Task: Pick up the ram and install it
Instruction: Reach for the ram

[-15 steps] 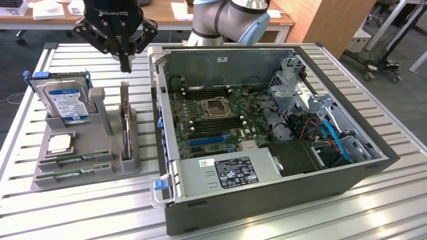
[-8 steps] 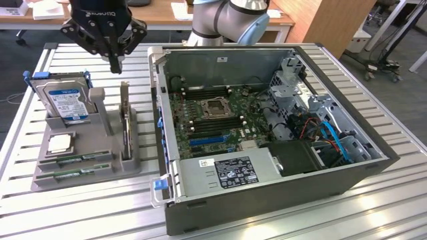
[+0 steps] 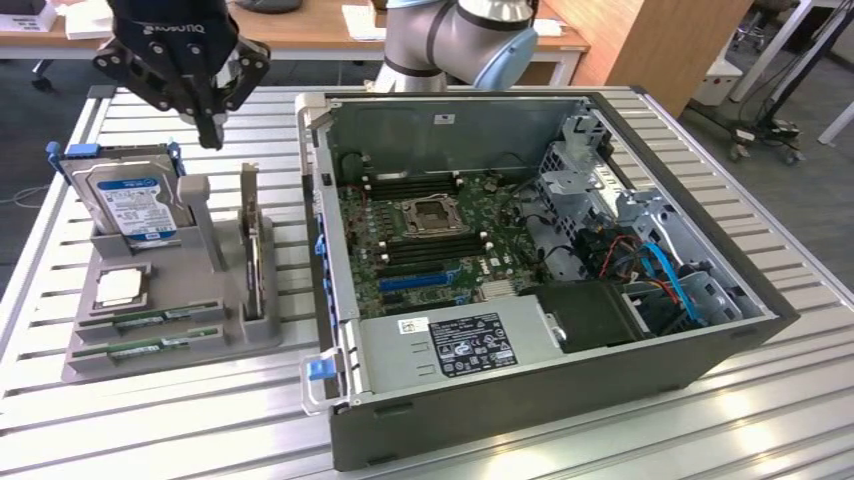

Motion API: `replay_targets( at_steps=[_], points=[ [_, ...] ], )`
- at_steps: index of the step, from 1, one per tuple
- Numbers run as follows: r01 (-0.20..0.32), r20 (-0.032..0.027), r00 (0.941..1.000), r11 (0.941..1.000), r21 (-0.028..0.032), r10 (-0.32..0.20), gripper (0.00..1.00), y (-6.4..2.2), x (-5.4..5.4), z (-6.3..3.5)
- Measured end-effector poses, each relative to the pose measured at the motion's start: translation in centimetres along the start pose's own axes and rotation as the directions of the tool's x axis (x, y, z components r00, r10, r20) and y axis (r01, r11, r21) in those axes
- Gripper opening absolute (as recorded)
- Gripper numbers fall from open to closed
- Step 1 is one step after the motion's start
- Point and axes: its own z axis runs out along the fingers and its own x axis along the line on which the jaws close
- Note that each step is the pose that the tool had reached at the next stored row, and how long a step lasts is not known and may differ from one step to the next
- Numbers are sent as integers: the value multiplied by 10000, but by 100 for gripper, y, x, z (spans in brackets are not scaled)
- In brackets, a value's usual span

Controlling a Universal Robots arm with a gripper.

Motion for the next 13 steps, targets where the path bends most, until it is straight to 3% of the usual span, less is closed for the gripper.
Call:
replay_targets(
  at_steps=[13],
  points=[
    [0,-1,10000,10000,0,0,10,-20,265,10]
  ],
)
